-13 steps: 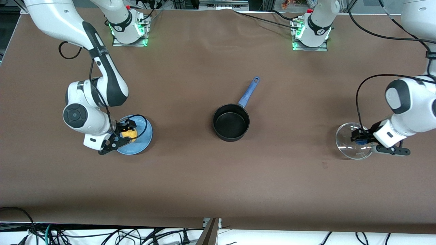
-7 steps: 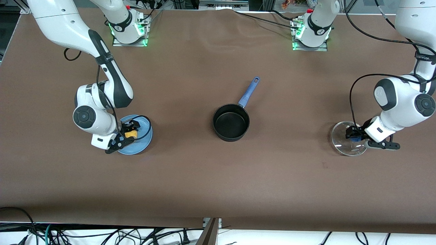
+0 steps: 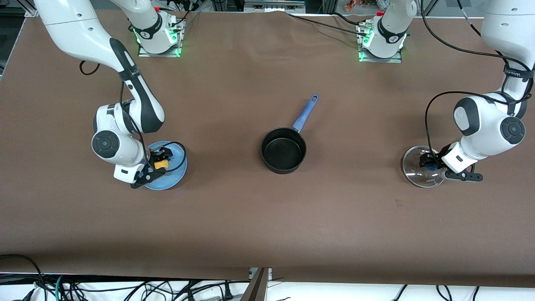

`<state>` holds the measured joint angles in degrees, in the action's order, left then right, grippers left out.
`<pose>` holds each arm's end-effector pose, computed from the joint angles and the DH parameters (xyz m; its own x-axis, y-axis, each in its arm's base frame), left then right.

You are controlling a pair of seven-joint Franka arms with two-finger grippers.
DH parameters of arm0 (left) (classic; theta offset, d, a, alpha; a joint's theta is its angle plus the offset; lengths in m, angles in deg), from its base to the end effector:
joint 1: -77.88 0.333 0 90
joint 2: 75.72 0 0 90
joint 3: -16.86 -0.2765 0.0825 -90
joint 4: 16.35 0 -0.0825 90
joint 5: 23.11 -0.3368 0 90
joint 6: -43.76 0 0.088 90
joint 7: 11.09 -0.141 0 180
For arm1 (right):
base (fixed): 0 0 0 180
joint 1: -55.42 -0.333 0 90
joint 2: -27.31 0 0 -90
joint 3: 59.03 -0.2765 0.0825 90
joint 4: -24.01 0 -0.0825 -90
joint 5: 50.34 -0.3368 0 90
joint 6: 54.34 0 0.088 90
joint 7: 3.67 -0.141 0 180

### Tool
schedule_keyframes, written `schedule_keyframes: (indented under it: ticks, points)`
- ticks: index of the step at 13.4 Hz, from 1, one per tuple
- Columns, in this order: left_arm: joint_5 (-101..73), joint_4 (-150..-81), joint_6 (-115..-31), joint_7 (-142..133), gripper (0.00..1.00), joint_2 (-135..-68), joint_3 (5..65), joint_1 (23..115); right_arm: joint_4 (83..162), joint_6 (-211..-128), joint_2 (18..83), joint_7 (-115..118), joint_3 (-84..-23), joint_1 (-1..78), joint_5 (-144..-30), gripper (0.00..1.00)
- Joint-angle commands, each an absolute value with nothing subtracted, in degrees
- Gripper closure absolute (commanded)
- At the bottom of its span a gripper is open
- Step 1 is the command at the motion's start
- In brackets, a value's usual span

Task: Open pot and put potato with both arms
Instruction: 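Lift the lid with the left gripper while the right gripper reaches the potato, then grasp the yellow potato with the right gripper and carry it toward the pot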

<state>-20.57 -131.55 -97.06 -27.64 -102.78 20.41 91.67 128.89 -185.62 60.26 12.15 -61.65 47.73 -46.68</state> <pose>0.5466 0.0973 0.1832 0.9976 -0.0692 -0.0090 -0.0685 -0.9958 0.0603 0.5696 0.1002 0.1761 0.8739 0.4726 -0.1140 0.4743 -0.8803 -0.0136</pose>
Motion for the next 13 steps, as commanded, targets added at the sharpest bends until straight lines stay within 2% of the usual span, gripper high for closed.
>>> schedule_keyframes:
  ticks: [1,2,3,4,5,6,9,13]
  points:
    - [-18.89,-130.87,-97.74,-29.72,0.47,-103.49,20.2,91.76,129.48,-186.88,60.35,12.85,-61.76,48.21,-46.29,0.29]
    - [-18.89,-130.61,-97.74,-29.72,0.47,-104.01,20.2,91.76,129.48,-186.88,60.44,12.85,-61.76,48.21,-46.21,0.34]
    - [-18.89,-130.26,-97.74,-29.63,0.39,-104.19,20.2,91.76,129.3,-186.7,60.44,12.76,-61.76,48.21,-46.21,0.46]
    - [-18.89,-130.08,-97.57,-29.46,0.11,-103.93,20.2,91.94,128.78,-186.18,60.27,12.67,-61.76,48.04,-46.21,0.59]
    - [-18.98,-129.03,-96.61,-29.37,0.0,-103.32,20.2,91.94,127.99,-185.57,60.01,12.76,-61.85,47.95,-46.29,0.67]
    - [-18.89,-128.59,-95.04,-29.19,0.0,-102.1,20.2,91.94,126.07,-182.25,59.92,12.5,-62.02,47.6,-46.56,0.71]
    - [-18.89,-125.88,-89.6,-28.67,0.0,-98.41,20.29,91.94,116.41,-169.16,59.92,9.78,-62.11,45.06,-48.13,0.72]
    - [-19.07,-118.93,-77.47,-27.35,0.0,-93.48,20.29,89.23,107.61,-160.35,60.44,-0.04,-62.46,38.13,-52.71,0.72]
